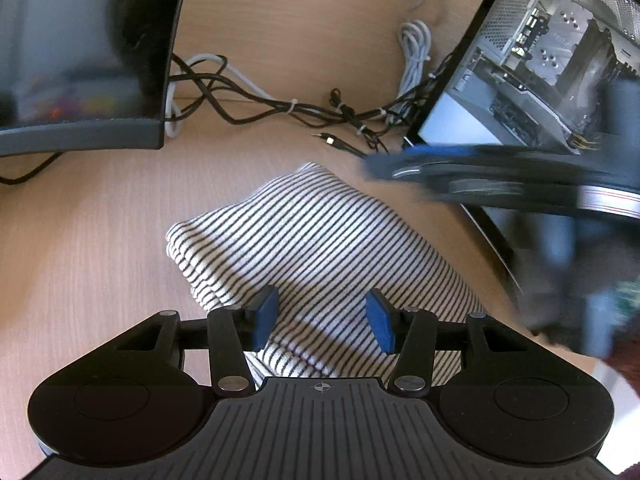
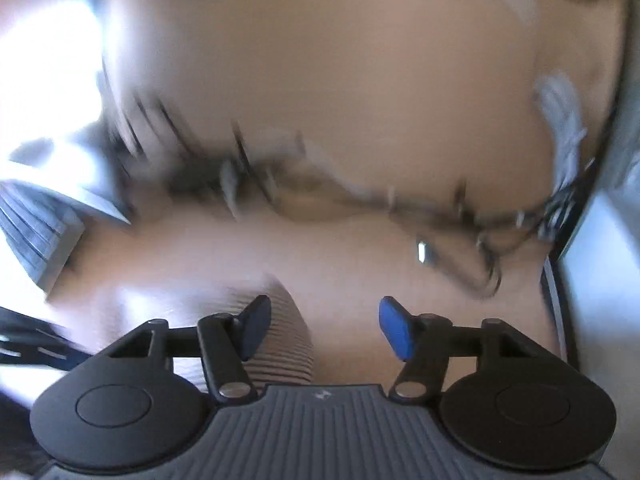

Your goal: Fold clothes

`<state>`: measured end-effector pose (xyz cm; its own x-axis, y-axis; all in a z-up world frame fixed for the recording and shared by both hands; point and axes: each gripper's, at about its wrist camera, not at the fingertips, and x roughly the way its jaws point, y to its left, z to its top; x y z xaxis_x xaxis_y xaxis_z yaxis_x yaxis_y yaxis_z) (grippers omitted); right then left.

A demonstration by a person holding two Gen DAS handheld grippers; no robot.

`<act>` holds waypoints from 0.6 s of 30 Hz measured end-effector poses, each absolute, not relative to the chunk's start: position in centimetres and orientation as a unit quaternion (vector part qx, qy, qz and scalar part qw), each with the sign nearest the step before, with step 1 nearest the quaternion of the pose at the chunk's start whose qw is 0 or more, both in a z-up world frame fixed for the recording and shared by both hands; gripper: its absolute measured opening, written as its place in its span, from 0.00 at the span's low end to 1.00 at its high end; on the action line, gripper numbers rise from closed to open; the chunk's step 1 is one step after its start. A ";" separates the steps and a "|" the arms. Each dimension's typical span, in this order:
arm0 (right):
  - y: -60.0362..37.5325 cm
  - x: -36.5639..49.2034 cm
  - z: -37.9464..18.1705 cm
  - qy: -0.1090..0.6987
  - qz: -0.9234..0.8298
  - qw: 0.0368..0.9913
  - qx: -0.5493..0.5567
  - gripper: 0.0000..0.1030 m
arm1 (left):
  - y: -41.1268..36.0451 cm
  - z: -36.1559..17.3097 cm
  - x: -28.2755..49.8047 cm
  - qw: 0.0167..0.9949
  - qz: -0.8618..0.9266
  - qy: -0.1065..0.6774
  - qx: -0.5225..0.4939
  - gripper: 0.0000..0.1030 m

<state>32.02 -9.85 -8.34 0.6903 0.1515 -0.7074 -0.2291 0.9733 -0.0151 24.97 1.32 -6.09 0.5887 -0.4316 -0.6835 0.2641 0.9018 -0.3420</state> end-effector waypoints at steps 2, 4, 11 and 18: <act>-9.8 33.9 -10.8 0.409 0.087 0.907 -0.048 0.62 | 1.8 -5.7 24.7 0.887 -0.185 0.408 -0.112 0.51; -10.9 33.3 -10.1 0.402 0.090 0.911 -0.028 0.62 | 3.0 -4.8 23.7 0.890 -0.170 0.401 -0.134 0.52; -14.1 25.4 -5.7 0.341 0.152 0.927 0.034 0.62 | 7.0 -5.4 19.6 0.884 -0.125 0.418 -0.166 0.41; -6.4 17.0 -5.4 0.327 0.301 0.891 -0.088 0.73 | 5.9 -8.7 20.6 0.853 -0.158 0.454 -0.203 0.33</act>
<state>17.02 -6.40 -5.43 0.6045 0.4786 -0.6368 -0.5941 0.8034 0.0399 20.58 5.88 -8.74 0.5383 -0.4534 -0.7104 0.0856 0.8680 -0.4891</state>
